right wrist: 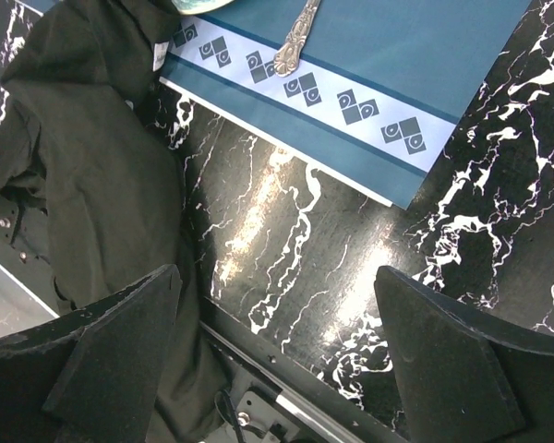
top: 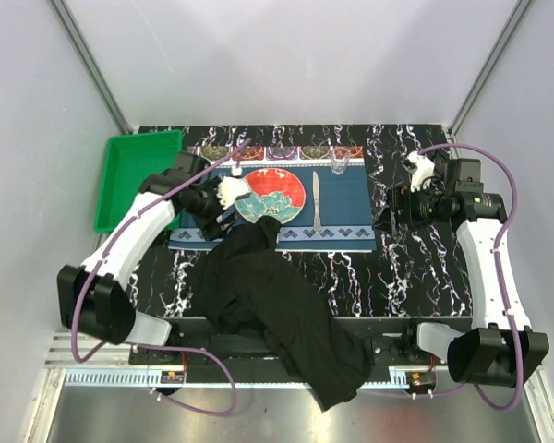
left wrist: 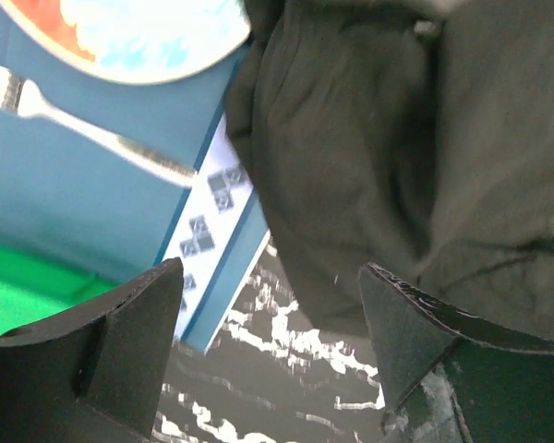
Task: Pin the brooch onto the clothing
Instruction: Place the clothes at the center of the board, then flatten out the clothes at the center of the board.
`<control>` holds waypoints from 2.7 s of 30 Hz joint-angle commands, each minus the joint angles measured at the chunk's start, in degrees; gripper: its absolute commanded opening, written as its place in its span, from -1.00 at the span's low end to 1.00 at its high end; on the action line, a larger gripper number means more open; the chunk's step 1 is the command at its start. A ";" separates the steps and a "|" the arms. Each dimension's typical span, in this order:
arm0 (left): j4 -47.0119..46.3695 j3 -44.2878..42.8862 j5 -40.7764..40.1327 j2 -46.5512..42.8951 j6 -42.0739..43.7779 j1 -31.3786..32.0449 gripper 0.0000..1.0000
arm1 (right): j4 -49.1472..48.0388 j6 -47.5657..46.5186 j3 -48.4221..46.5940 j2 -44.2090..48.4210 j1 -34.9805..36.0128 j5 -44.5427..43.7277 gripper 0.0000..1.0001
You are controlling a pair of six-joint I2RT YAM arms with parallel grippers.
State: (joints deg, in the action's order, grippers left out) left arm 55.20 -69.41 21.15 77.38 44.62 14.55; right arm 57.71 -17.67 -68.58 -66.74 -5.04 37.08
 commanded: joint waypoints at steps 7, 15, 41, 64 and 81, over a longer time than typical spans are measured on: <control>-6.16 -5.38 -1.81 5.48 -0.49 24.02 0.70 | -4.27 6.94 -0.33 -0.14 -0.06 -0.60 0.87; -6.68 -8.73 -0.14 10.86 0.90 40.54 0.69 | -4.28 11.69 -3.32 -3.74 -0.32 -3.68 0.89; -12.31 -8.99 -3.73 25.72 6.36 67.90 -1.00 | -5.24 14.24 -3.49 -8.41 -5.16 -1.22 0.88; -15.92 -7.70 -27.35 -32.37 -6.40 7.34 -1.00 | -2.44 8.03 -1.82 -9.81 4.20 12.70 0.83; 8.93 4.85 -13.27 -38.20 11.45 2.24 0.64 | -0.24 6.67 -8.14 -14.56 9.27 6.93 0.74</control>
State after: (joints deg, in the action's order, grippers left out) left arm 56.80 -58.83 -8.93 40.60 48.56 17.04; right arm 57.58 -14.59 -70.78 -81.10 12.53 40.03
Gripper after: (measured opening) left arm 0.697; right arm 0.866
